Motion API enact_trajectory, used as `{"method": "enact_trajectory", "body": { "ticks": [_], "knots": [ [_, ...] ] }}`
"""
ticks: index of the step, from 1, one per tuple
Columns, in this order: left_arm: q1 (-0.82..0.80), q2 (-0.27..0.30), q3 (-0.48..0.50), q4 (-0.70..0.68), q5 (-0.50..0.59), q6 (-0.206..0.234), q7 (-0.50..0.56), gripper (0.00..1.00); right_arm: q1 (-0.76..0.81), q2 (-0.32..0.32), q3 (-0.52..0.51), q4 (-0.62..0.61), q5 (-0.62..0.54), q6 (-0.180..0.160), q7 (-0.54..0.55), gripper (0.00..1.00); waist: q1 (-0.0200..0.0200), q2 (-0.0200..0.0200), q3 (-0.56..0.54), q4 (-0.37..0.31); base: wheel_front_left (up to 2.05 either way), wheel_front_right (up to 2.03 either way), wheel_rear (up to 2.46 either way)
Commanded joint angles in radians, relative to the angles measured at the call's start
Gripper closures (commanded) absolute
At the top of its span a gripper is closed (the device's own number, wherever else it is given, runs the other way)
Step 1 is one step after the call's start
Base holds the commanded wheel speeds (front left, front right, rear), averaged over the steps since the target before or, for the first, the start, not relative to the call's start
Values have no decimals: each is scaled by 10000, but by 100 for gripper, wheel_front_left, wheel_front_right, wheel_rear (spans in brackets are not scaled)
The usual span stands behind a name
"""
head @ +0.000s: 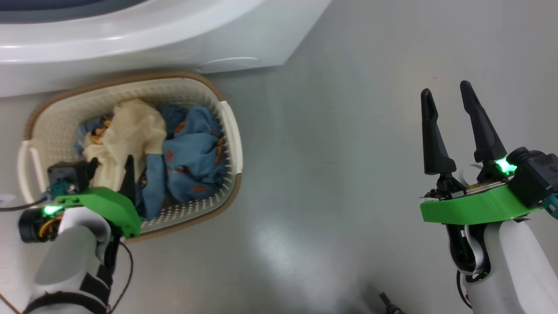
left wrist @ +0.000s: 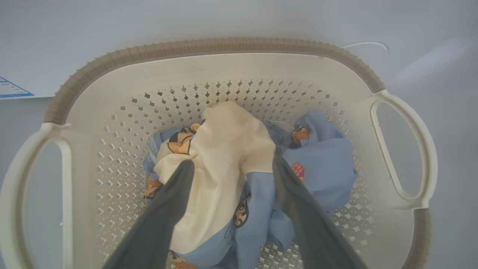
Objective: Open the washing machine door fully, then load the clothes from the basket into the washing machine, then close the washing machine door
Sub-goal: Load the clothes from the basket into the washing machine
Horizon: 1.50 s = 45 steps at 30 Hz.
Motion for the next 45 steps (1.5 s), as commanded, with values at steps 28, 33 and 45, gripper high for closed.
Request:
{"method": "enact_trajectory", "body": {
  "ticks": [28, 33, 45],
  "knots": [
    [-1337, 1794, -64, 1155, 28, 989, 1240, 0, -340, 84, 990, -485, 578, 44, -120, 0, -2, 0, 1315, -1353, 0, 0, 0],
    [-1466, 1992, -48, 1168, -97, 973, 1731, 0, -434, 85, 1069, -561, 635, 44, -120, 0, -2, 0, 1519, -1467, 0, 0, 0],
    [-1751, 2232, -285, 1177, -203, 479, 2616, 0, -570, 85, 1175, -669, 742, 44, -120, 0, -2, 0, 1782, -1640, 0, 0, 0]
  ]
}}
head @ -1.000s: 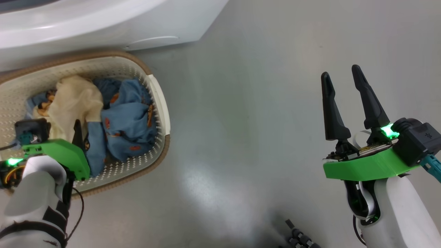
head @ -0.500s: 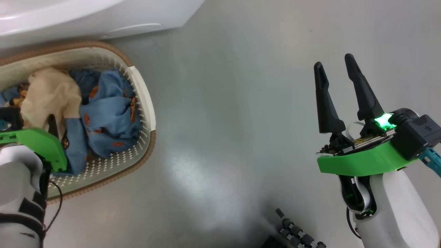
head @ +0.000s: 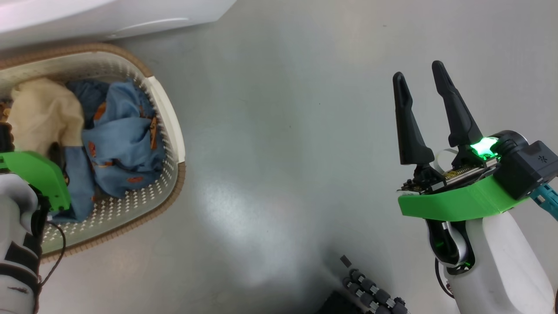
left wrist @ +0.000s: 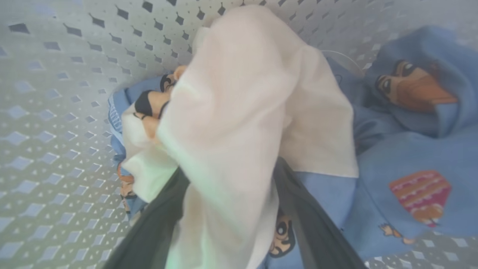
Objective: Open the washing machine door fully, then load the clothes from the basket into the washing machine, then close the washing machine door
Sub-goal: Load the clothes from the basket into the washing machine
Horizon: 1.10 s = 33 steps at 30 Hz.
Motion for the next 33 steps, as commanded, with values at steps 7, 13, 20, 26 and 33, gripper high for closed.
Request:
{"method": "enact_trajectory", "body": {
  "ticks": [7, 13, 20, 26, 33],
  "knots": [
    [146, 418, -30, -59, -161, -226, 306, 100, 45, -68, 207, -296, 74, 44, -78, 0, 0, -1, -56, -88, 0, 0, 0],
    [198, 301, -31, -59, -321, -270, 187, 100, 93, -68, 38, -279, 24, 44, -78, 0, 0, -1, -252, 20, 0, 0, 0],
    [409, -144, 165, -58, -728, -356, -639, 100, 214, -68, -206, -238, -168, 44, -78, 0, 0, -1, -966, 449, 0, 0, 0],
    [765, -627, 207, -58, -1000, -571, -1430, 100, 449, -68, -371, -123, -450, 44, -78, 0, 0, -1, -1795, 938, 0, 0, 0],
    [1334, -1175, 115, -97, -1183, -781, -2337, 100, 951, -229, -582, 7, -673, 44, -78, 0, 0, -1, -2949, 1442, 0, 0, 0]
  ]
}}
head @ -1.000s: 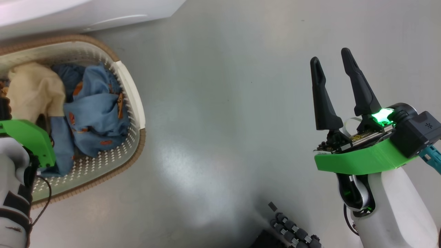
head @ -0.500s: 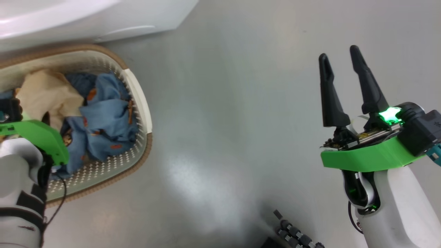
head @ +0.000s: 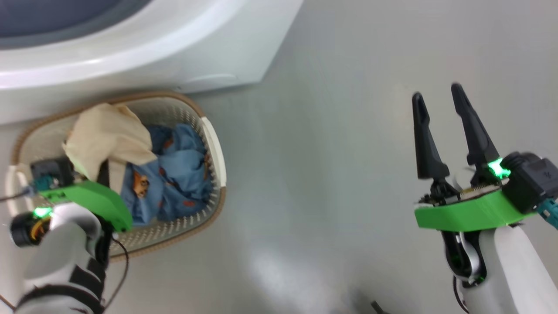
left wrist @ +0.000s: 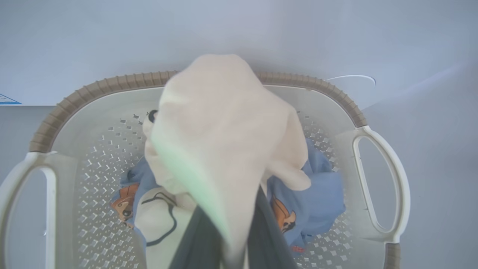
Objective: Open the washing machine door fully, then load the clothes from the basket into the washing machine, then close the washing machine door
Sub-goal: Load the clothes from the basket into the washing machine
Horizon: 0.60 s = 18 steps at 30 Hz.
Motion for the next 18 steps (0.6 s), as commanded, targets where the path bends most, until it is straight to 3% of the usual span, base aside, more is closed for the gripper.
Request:
{"method": "enact_trajectory", "body": {
  "ticks": [1, 6, 18],
  "knots": [
    [493, 194, 117, -163, -69, -87, -217, 100, 445, -188, 71, -161, -57, 44, -76, 0, 1, 0, -975, 569, 0, 0, 0],
    [1138, -130, 99, -668, -165, -157, -403, 100, 1018, -423, -140, -84, -80, 44, -76, 0, 1, 0, -1860, 928, 0, 0, 0],
    [3321, -536, 1001, -4676, 223, -184, -415, 100, 1975, -697, -438, -61, -119, 44, -76, 0, 1, 0, -3255, 1455, 0, 0, 0]
  ]
}}
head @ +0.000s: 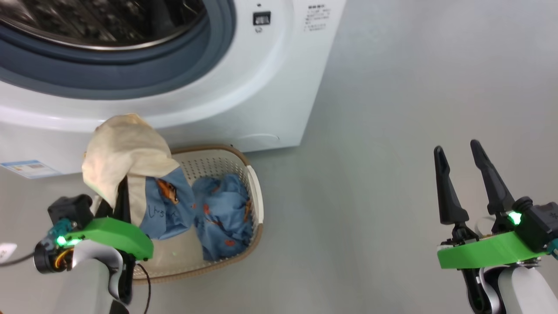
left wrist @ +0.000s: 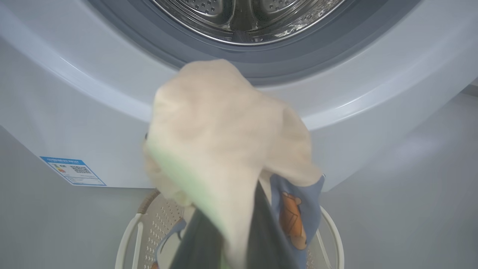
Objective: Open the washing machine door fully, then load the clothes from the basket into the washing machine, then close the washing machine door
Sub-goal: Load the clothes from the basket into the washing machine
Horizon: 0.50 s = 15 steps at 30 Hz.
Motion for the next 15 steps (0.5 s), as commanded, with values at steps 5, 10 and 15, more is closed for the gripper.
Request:
{"method": "enact_trajectory", "body": {
  "ticks": [5, 10, 15],
  "knots": [
    [788, 10, 605, -1492, 366, -34, -134, 100, 343, -203, 98, -202, -101, 44, -78, 0, 2, 0, -849, 481, 0, 0, 0],
    [1499, -189, 849, -2636, 616, -51, -135, 100, 672, -230, 5, -194, -106, 44, -78, 0, 2, 0, -1248, 571, 0, 0, 0],
    [2178, -334, 1049, -3669, 746, -60, -135, 100, 971, -239, -105, -193, -103, 44, -78, 0, 2, 0, -1579, 623, 0, 0, 0]
  ]
}}
